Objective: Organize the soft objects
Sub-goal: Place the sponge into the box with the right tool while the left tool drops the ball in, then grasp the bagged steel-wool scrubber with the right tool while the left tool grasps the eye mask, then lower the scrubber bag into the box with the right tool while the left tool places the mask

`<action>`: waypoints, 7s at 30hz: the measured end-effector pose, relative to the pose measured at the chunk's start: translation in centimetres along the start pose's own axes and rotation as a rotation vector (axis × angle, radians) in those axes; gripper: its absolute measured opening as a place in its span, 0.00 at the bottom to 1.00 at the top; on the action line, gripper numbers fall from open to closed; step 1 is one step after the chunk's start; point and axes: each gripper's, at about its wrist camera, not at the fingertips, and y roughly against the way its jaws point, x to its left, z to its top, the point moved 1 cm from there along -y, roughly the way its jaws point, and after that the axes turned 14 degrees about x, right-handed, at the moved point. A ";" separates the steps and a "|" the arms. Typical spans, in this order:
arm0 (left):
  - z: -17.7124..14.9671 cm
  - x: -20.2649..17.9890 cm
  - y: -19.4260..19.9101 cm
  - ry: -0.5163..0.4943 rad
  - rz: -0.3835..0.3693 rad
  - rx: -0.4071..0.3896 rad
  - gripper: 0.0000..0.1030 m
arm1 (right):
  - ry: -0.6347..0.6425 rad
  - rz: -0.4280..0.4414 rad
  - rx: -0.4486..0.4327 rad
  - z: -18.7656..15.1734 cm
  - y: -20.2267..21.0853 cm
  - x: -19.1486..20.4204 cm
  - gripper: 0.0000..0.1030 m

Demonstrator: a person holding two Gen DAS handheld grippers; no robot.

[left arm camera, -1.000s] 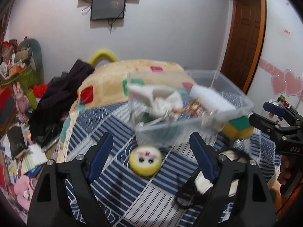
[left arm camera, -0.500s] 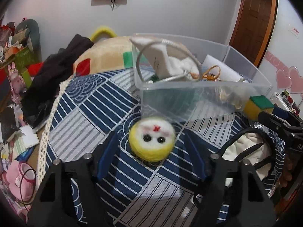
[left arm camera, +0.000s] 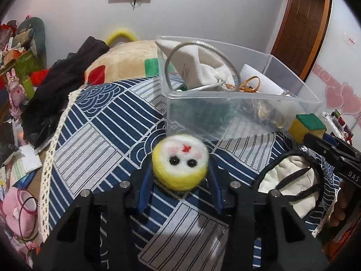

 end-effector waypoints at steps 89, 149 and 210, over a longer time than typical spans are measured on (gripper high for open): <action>1.9 -5.4 9.9 -0.107 0.015 -0.230 0.97 | 0.175 -0.051 -0.180 4.3 4.7 3.8 0.88; -2.9 -4.1 10.2 -0.083 -0.036 -0.183 0.09 | 0.087 0.093 -0.007 -2.7 3.6 -0.1 0.20; 6.4 -5.4 9.2 -0.125 0.040 -0.292 0.57 | 0.097 -0.003 -0.187 5.7 4.9 1.2 0.69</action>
